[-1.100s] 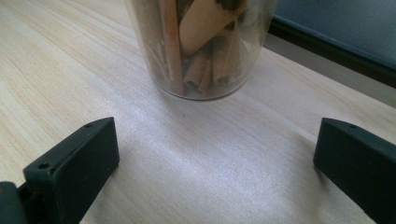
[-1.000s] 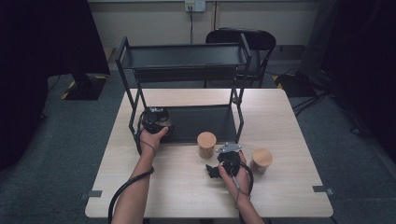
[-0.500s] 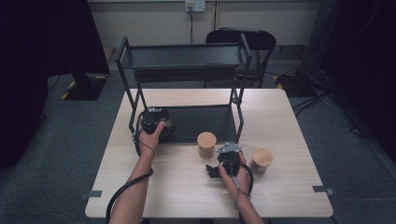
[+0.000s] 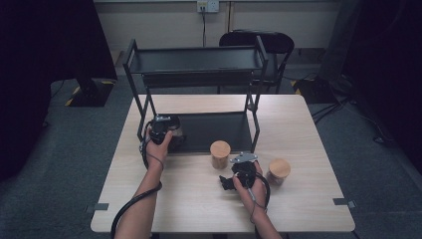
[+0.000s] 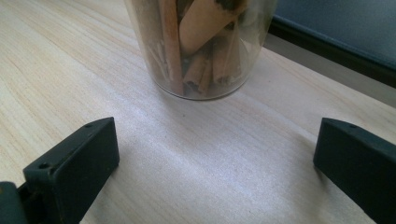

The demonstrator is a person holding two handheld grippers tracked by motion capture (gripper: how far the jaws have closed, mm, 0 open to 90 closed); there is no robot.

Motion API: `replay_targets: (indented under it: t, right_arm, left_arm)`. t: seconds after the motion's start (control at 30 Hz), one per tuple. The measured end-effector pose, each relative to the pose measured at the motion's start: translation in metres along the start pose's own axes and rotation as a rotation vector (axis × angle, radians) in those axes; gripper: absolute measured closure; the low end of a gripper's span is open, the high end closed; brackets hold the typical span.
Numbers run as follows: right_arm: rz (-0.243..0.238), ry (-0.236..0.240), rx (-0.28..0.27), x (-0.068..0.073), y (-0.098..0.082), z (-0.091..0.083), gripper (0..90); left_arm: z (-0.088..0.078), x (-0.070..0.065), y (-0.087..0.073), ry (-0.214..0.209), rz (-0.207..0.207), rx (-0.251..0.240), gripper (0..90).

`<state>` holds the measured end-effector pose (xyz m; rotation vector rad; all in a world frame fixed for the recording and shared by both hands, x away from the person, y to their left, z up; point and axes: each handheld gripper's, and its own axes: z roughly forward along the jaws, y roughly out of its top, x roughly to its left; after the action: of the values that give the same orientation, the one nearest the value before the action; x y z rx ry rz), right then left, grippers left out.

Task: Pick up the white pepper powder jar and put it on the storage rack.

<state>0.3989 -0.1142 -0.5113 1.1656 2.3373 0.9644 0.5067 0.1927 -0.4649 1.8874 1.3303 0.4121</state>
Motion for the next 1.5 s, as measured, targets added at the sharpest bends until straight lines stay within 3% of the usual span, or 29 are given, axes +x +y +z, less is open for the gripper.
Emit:
replay_targets:
  t: [0.23,1.5]
  right_arm:
    - [0.0,0.0,0.0,0.0,0.0,0.0,0.0]
    - [0.0,0.0,0.0,0.0,0.0,0.0,0.0]
  left_arm:
    - [-0.003,-0.002,0.0,-0.025,0.0,-0.009,2.8]
    - [-0.022,-0.01,-0.013,-0.05,0.032,-0.014,3.5]
